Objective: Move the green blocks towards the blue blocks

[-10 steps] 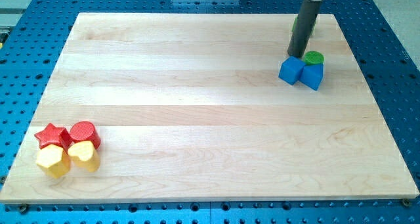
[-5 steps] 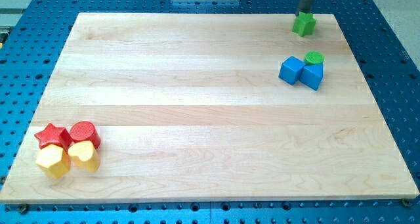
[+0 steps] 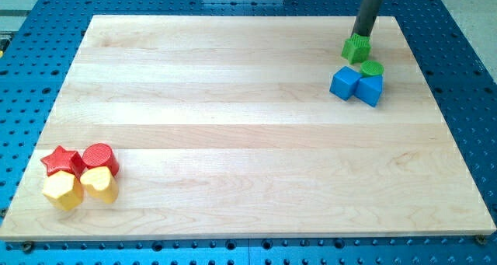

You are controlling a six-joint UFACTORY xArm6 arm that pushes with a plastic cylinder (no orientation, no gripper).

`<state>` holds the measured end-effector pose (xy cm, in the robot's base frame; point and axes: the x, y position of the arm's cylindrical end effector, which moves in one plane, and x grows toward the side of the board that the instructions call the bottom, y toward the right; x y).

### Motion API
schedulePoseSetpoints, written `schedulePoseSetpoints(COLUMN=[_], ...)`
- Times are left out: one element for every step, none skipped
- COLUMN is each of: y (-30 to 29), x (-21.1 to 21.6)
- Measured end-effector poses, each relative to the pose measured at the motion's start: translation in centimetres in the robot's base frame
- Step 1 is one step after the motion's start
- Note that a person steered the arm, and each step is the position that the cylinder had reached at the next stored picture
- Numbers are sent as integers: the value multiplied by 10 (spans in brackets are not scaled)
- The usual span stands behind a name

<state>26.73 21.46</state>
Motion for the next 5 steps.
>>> schedulePoseSetpoints(y=[0, 0, -1, -3, -38], x=[6, 12, 21, 8, 24])
